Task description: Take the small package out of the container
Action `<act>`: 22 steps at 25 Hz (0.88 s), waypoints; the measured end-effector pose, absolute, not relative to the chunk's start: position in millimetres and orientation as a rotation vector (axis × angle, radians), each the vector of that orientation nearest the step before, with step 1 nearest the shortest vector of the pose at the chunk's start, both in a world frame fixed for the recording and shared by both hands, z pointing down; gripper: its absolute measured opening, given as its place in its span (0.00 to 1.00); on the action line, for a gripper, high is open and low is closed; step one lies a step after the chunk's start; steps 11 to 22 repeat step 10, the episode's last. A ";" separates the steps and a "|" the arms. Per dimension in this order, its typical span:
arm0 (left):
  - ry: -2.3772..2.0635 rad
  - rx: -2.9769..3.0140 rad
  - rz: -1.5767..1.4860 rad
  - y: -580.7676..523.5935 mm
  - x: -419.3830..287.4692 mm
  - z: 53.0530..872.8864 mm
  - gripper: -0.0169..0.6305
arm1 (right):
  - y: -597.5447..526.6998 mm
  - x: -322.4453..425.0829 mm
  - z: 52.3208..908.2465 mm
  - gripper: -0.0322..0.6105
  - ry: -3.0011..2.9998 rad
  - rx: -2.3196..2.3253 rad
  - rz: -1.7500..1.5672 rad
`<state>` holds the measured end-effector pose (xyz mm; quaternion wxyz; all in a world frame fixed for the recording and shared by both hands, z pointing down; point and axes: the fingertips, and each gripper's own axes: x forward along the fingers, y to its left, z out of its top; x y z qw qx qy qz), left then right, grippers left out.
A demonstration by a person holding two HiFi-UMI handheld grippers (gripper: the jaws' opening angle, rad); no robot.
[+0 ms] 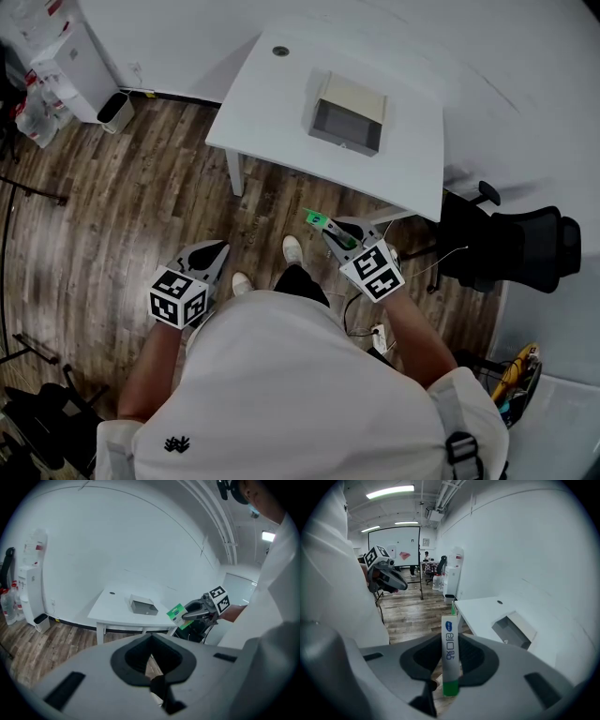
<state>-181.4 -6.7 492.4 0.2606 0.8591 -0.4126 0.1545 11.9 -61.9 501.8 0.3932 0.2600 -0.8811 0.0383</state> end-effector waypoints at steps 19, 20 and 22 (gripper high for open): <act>-1.133 2.304 0.415 -27.2 -166.5 494.4 0.04 | -92.9 30.0 509.0 0.19 -2.244 0.650 0.124; -1.133 2.304 0.415 -27.2 -166.5 494.4 0.04 | -92.9 30.0 509.0 0.19 -2.244 0.650 0.124; -1.133 2.304 0.415 -27.2 -166.5 494.4 0.04 | -92.9 30.0 509.0 0.19 -2.244 0.650 0.124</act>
